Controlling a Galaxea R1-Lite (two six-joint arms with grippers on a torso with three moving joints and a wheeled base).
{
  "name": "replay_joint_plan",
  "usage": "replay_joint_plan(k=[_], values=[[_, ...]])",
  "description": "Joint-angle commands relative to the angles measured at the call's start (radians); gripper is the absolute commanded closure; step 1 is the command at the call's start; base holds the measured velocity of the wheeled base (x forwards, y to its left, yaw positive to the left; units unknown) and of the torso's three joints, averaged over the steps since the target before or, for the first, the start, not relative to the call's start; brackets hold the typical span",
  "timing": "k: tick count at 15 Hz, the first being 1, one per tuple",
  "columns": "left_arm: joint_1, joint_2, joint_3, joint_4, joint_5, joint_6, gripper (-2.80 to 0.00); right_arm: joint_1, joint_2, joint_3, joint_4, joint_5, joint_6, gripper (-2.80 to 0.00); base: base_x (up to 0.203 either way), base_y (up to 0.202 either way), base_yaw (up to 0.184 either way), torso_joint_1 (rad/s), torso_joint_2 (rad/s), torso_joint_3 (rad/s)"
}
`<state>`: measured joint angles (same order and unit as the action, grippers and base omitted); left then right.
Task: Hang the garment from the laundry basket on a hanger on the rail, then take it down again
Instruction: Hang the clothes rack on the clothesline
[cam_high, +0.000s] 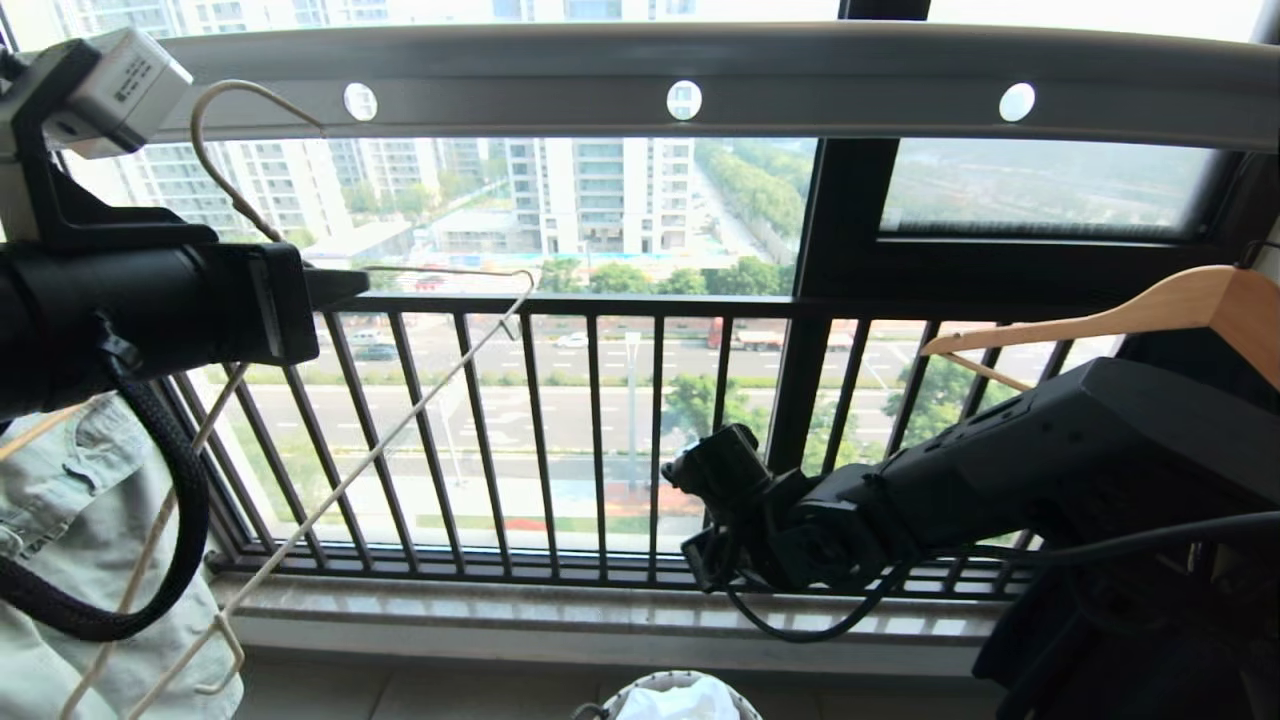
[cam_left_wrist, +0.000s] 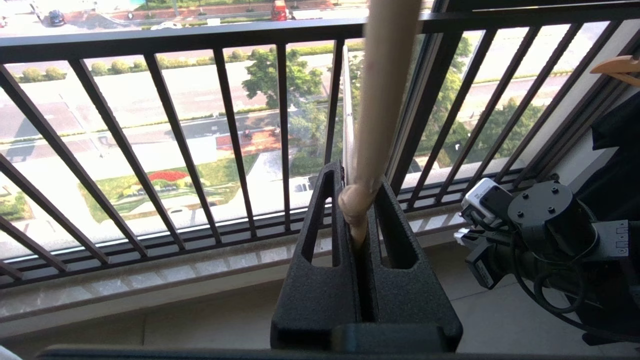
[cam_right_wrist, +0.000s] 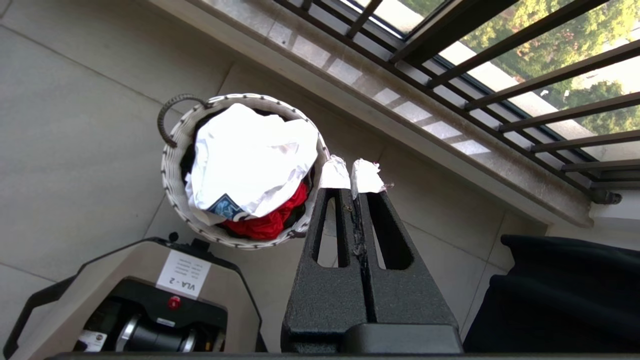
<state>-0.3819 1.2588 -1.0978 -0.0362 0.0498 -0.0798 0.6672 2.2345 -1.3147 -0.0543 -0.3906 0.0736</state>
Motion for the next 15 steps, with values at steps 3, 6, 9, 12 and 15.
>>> replay_joint_plan(k=[3, 6, 9, 12, 15], values=[[0.040, 0.091, -0.096, -0.001, 0.002, 0.017, 0.00, 0.000, -0.012, 0.002, -0.001, -0.003, 0.002, 0.00, 0.000, 0.000, 0.000, 0.000, 0.00, 0.000], [0.049, 0.133, -0.151, 0.002, 0.002, 0.025, 0.00, 0.000, -0.024, 0.003, 0.001, -0.003, 0.001, 0.00, 0.000, 0.000, 0.000, 0.000, 0.00, 0.000], [0.049, 0.165, -0.171, 0.002, 0.002, 0.026, 0.00, 0.000, -0.027, 0.005, 0.001, -0.004, 0.002, 0.00, 0.000, 0.000, 0.000, 0.000, 0.00, 0.000], [0.049, 0.189, -0.174, -0.005, 0.002, 0.026, 0.00, -0.001, -0.030, 0.004, 0.001, -0.002, 0.002, 0.00, 0.000, 0.000, 0.000, 0.000, 0.00, 0.000], [0.049, 0.205, -0.200, -0.001, -0.001, 0.026, 0.00, 0.000, -0.030, 0.005, 0.001, -0.003, 0.002, 0.00, 0.000, 0.000, 0.000, 0.000, 0.00, 0.000]])
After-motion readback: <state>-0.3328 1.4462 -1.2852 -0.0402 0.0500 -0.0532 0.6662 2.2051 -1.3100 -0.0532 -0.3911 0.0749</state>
